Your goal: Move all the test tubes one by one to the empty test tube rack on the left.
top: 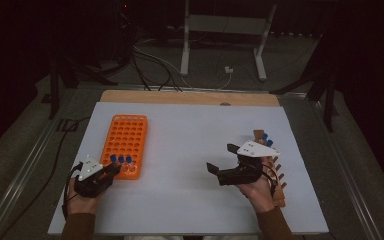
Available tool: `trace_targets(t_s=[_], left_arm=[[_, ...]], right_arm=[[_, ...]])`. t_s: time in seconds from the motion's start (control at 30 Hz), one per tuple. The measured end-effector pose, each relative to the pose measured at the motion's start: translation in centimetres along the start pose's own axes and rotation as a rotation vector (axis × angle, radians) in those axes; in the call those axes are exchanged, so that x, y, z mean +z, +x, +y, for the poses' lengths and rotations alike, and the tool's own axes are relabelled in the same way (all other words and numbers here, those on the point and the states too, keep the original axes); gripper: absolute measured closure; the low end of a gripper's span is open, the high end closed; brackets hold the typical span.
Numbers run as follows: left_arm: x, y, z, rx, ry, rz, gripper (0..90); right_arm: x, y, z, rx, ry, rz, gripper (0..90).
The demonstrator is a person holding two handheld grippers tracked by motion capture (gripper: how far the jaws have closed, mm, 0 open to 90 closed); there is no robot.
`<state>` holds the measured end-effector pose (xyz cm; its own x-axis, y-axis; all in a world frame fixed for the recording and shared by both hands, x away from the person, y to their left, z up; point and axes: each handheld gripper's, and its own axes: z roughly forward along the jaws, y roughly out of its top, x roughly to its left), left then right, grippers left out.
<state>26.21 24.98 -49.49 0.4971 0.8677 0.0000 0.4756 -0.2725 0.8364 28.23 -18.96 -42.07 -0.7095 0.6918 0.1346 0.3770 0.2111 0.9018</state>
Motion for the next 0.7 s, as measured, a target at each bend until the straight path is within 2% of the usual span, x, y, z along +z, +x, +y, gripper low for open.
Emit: trace_targets(t_s=[0.23,0.43,0.57,0.7], left_arm=[[0.0,0.0,0.0,-0.008,-0.004,0.001,77.3],[-0.2,-0.2,0.0,-0.01,-0.004,0.012,65.5],[-0.6,0.0,0.0,-0.028,-0.029,-0.005,60.3],[-1.4,0.3,0.0,-0.06,-0.076,-0.027,56.4]], right_arm=[[0.1,0.0,0.0,0.001,0.002,0.002,1.9],[0.1,0.0,0.0,0.002,0.0,0.001,1.9],[0.1,-0.1,0.0,0.006,-0.001,-0.001,1.9],[0.0,-0.1,0.1,0.01,-0.006,-0.004,1.9]])
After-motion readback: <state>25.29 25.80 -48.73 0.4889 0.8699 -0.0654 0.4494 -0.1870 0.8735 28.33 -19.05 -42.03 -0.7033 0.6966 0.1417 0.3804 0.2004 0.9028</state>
